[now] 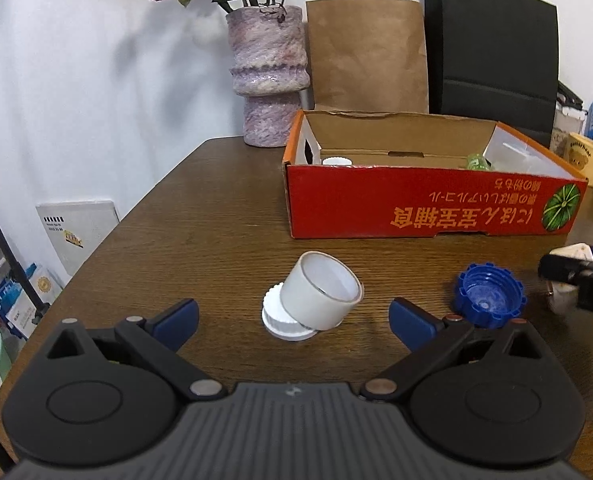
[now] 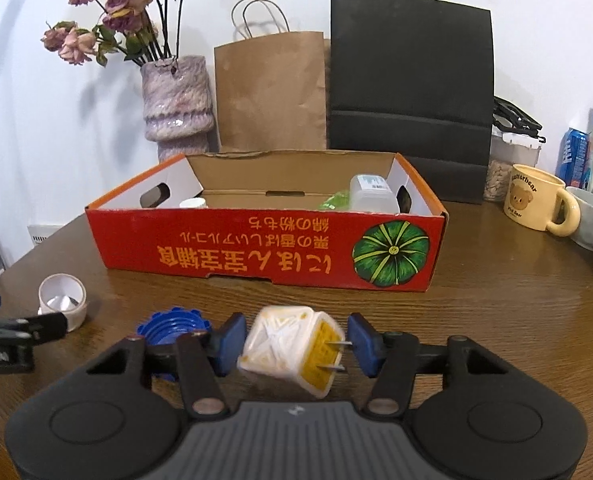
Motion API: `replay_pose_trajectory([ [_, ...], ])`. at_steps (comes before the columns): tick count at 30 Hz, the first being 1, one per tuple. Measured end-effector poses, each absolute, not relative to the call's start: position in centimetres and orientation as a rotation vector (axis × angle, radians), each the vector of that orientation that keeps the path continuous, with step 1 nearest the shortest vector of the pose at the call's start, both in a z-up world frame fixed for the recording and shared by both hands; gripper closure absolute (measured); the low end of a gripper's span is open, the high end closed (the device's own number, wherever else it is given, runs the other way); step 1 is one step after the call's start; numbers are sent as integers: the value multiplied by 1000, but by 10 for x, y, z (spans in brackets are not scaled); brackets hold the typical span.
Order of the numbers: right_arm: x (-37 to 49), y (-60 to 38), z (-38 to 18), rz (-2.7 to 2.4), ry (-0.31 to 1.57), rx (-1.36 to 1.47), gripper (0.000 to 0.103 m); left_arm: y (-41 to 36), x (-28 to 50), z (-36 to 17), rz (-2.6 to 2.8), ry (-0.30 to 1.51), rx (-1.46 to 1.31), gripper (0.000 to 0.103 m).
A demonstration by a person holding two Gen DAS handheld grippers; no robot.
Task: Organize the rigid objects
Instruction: 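Grasp the white tape roll with the left gripper while the right holds the plug adapter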
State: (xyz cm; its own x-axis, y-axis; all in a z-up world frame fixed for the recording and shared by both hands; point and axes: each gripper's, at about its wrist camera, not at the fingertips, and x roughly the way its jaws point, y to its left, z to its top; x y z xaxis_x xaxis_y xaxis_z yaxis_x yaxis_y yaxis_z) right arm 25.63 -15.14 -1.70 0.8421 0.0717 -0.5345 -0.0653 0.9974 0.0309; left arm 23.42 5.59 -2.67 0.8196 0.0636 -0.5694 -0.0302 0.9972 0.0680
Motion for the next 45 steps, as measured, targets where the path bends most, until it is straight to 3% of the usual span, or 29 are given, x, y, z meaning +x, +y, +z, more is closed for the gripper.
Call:
replay_pose_trajectory([
  [2, 254, -154, -13, 80, 545, 33, 68, 54, 237, -28, 57, 609, 68, 0],
  [11, 254, -154, -13, 81, 542, 28, 69, 51, 246, -33, 65, 618, 86, 0],
  [17, 247, -156, -8, 88, 517, 40, 78, 48, 249, -33, 74, 602, 107, 0],
  [22, 246, -156, -7, 98, 524, 37, 77, 47, 253, -33, 71, 597, 118, 0],
  [27, 245, -158, -12, 103, 586, 20, 61, 48, 251, -33, 73, 594, 114, 0],
  [31, 240, -155, -12, 104, 582, -6, 60, 48, 250, -33, 72, 590, 111, 0],
  [35, 239, -156, -14, 105, 601, -13, 38, 48, 251, -33, 72, 591, 114, 0],
  [45, 235, -150, -18, 125, 625, -48, 43, 48, 249, -32, 69, 582, 110, 0],
])
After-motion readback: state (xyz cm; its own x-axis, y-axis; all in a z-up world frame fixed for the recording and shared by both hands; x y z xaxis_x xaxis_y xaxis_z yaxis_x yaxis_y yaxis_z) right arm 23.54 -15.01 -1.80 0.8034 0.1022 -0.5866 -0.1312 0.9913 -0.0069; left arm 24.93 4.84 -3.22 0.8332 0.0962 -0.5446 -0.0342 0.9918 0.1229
